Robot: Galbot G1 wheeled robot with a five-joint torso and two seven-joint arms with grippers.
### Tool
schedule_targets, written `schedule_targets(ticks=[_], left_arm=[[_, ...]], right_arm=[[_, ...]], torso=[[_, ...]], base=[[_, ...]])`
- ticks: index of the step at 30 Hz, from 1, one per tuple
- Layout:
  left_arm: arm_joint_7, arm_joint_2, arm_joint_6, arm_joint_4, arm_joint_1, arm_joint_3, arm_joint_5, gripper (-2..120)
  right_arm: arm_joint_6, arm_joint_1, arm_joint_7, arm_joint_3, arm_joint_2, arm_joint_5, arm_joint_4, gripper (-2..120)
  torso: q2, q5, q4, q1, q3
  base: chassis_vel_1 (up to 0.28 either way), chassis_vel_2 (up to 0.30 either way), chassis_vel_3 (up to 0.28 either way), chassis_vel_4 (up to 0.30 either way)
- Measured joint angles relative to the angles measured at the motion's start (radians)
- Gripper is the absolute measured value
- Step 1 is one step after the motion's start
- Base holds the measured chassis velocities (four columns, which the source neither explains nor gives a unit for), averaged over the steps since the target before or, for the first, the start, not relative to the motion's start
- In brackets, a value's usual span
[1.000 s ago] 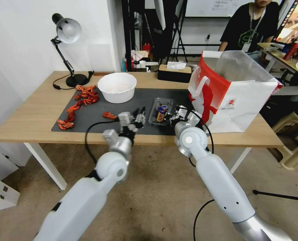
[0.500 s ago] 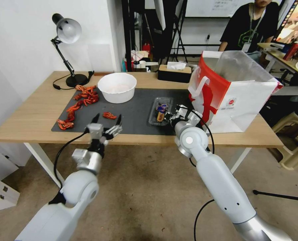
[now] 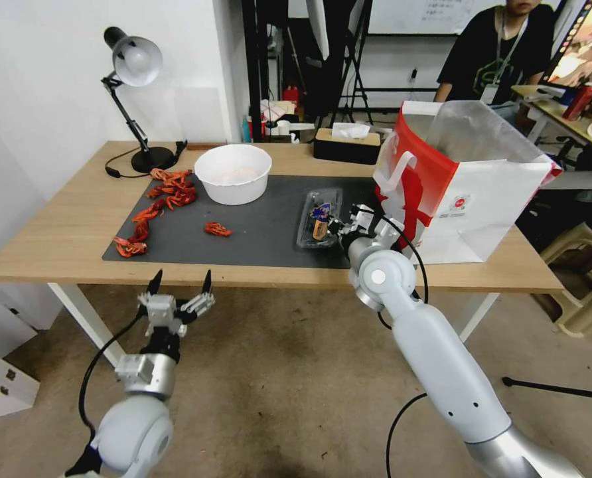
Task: Close the takeout container lid, then place the container into the takeout bag.
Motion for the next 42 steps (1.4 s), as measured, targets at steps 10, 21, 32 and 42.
schedule_targets(ticks=[10,21,32,42], left_arm=[[-0.001,-0.007,-0.014,0.010,0.044,-0.022,-0.014,100],[-0.003,-0.010,-0.012,0.002,0.035,-0.020,-0.011,100],[-0.003,-0.006,-0.010,0.001,0.016,-0.003,-0.010,100],[-0.003,-0.003,-0.004,0.000,0.002,0.009,-0.010,100]], right_arm=[[-0.019,0.033,0.019,0.029,-0.076,0.088,0.179,0],[-0.087,0.193,0.090,0.279,-0.274,0.190,0.347,0],[-0.088,0.187,0.104,0.383,-0.412,0.122,0.253,0],[-0.115,0.128,0.102,0.380,-0.389,0.073,0.192,28]], torso=[[0.000,0.0001,-0.0002,0.000,0.000],[0.000,0.0004,-0.0001,0.000,0.000],[0.000,0.0005,-0.0002,0.000,0.000],[0.000,-0.0001,0.0001,0.000,0.000]], base=[[0.000,0.000,0.000,0.000],[0.000,0.000,0.000,0.000],[0.000,0.000,0.000,0.000],[0.000,0.000,0.000,0.000]])
